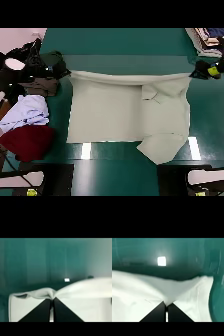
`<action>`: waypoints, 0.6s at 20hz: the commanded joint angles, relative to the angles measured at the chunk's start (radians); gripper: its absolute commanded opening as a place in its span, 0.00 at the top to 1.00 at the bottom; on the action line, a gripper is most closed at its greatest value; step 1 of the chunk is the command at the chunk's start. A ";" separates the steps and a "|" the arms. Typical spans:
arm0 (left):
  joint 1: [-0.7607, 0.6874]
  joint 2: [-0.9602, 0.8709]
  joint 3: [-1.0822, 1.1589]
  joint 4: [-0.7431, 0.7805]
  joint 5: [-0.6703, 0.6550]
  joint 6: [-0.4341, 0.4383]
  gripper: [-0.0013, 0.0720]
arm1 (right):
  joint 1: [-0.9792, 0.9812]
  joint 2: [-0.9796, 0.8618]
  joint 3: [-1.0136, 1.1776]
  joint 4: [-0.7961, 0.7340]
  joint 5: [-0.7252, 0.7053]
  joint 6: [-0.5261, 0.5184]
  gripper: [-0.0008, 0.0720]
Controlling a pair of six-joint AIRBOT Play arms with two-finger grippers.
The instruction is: Fold the shirts.
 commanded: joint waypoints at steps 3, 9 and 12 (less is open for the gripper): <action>-0.015 -0.079 0.117 -0.021 0.140 0.107 0.94 | 0.025 -0.123 0.177 -0.017 -0.177 0.001 0.97; -0.015 -0.099 0.122 0.143 -0.143 0.123 0.94 | 0.042 -0.072 0.043 -0.123 -0.079 -0.019 0.97; -0.015 -0.108 0.056 0.178 -0.185 0.117 0.94 | 0.055 -0.005 -0.137 -0.146 -0.126 -0.019 0.97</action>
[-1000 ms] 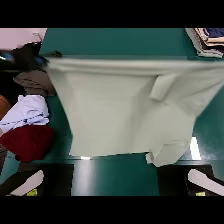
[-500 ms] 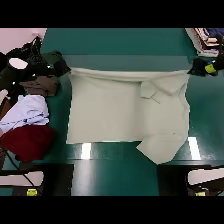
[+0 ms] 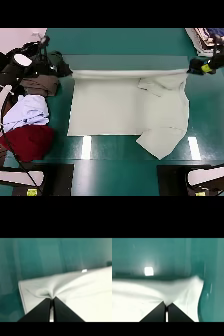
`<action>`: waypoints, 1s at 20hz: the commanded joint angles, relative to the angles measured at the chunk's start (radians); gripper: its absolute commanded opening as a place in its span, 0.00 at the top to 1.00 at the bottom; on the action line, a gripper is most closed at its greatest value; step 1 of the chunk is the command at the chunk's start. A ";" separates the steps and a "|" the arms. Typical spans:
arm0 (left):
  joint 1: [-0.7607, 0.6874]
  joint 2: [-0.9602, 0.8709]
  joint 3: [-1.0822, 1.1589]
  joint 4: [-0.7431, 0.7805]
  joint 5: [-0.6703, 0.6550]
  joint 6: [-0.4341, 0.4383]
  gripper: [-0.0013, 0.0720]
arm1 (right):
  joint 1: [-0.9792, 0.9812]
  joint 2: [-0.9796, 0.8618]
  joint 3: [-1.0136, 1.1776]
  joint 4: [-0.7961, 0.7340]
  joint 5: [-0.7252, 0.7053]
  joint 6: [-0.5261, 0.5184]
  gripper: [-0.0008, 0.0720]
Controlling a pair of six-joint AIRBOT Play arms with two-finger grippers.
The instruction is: Fold the shirts.
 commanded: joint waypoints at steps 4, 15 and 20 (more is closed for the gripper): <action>-0.001 -0.010 -0.134 0.056 -0.075 -0.003 0.94 | 0.013 0.103 -0.299 -0.032 -0.061 -0.001 0.96; 0.086 0.149 -0.251 0.147 -0.369 -0.136 0.30 | -0.099 0.399 -0.517 -0.030 0.117 -0.035 0.46; 0.100 0.385 -0.611 0.162 -0.357 -0.146 0.30 | -0.209 0.584 -0.709 0.106 0.214 -0.091 0.49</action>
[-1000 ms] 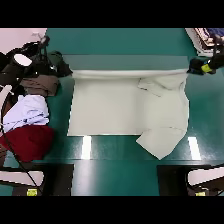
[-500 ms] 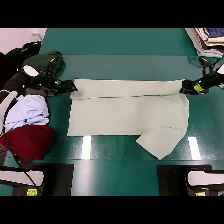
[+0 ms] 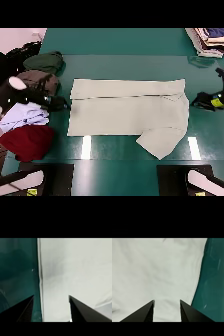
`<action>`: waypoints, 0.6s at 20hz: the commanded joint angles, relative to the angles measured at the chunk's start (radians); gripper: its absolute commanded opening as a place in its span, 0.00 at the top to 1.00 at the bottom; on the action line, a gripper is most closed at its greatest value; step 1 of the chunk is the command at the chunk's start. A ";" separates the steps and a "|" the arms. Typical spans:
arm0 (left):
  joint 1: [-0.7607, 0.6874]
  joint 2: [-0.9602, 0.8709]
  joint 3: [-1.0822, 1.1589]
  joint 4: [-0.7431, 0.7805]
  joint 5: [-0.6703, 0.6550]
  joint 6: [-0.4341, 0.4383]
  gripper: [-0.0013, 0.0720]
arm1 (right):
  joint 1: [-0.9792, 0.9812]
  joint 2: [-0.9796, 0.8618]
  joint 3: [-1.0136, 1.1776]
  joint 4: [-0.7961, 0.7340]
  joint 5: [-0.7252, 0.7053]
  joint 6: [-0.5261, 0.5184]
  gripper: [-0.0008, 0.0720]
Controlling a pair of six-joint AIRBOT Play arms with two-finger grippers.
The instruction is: Fold the shirts.
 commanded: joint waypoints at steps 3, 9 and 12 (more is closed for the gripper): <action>0.012 0.160 -0.301 0.021 -0.022 -0.008 0.30 | -0.091 0.163 -0.173 0.127 0.051 -0.037 0.49; 0.009 0.160 -0.372 -0.043 0.029 0.023 0.30 | -0.092 0.235 -0.223 0.122 0.068 -0.037 0.49; -0.045 0.160 -0.372 -0.044 0.078 0.014 0.45 | -0.092 0.234 -0.232 0.055 0.111 -0.036 0.49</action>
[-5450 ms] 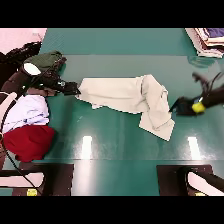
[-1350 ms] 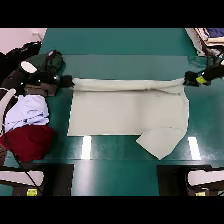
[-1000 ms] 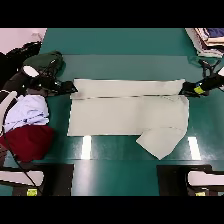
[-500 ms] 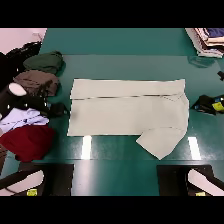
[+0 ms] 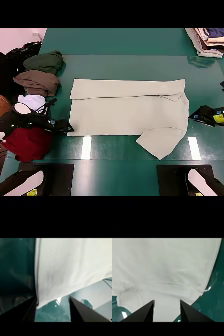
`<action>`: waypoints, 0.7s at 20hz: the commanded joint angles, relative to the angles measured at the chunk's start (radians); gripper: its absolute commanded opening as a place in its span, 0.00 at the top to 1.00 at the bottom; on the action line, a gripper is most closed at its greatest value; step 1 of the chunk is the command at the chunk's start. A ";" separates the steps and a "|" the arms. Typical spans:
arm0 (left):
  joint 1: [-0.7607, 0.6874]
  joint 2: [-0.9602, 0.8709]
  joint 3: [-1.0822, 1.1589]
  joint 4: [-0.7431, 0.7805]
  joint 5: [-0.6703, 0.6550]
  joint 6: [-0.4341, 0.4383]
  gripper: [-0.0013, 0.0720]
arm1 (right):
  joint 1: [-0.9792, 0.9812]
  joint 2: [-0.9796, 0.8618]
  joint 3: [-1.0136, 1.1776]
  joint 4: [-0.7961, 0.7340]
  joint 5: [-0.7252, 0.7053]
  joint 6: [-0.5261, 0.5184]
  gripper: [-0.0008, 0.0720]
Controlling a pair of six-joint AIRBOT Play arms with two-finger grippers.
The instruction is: Fold the shirts.
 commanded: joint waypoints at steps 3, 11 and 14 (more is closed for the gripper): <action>-0.081 0.002 -0.011 -0.041 0.083 0.002 0.94 | -0.003 0.012 -0.101 -0.135 0.043 0.027 0.48; -0.094 0.002 0.060 -0.039 0.075 0.003 0.94 | -0.025 0.007 -0.399 -0.057 -0.158 0.027 0.38; -0.094 0.002 0.062 -0.039 0.079 0.003 0.94 | 0.006 0.006 -0.420 0.019 -0.238 0.027 0.40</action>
